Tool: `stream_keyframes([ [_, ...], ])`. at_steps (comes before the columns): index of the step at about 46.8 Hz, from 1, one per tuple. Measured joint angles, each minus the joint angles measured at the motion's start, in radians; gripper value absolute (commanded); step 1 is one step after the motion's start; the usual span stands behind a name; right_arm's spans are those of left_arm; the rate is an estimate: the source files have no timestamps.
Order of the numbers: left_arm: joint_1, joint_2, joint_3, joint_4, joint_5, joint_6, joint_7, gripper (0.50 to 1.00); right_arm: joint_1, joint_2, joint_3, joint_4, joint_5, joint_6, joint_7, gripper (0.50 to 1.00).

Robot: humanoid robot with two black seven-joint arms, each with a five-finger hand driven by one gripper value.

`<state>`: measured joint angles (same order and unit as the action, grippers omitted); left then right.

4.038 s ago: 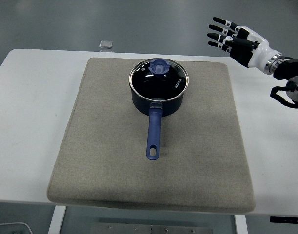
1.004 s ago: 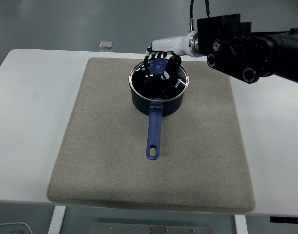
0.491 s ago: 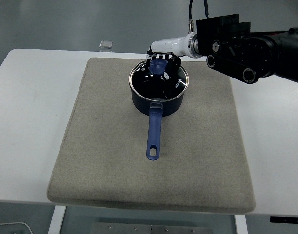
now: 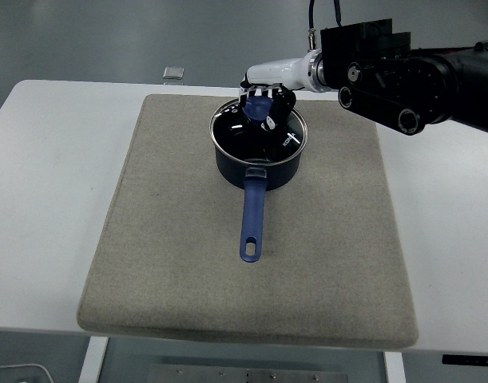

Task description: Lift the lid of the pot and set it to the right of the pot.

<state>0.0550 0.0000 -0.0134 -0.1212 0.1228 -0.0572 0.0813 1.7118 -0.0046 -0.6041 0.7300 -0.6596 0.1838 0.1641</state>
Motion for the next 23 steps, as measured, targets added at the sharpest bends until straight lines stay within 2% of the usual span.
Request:
stream_keyframes([
  [23, 0.000, 0.000, 0.000, 0.000, 0.000, 0.000, 0.000, 1.000, 0.012, -0.002, -0.015, -0.001, -0.006, -0.001, 0.000, 0.500],
])
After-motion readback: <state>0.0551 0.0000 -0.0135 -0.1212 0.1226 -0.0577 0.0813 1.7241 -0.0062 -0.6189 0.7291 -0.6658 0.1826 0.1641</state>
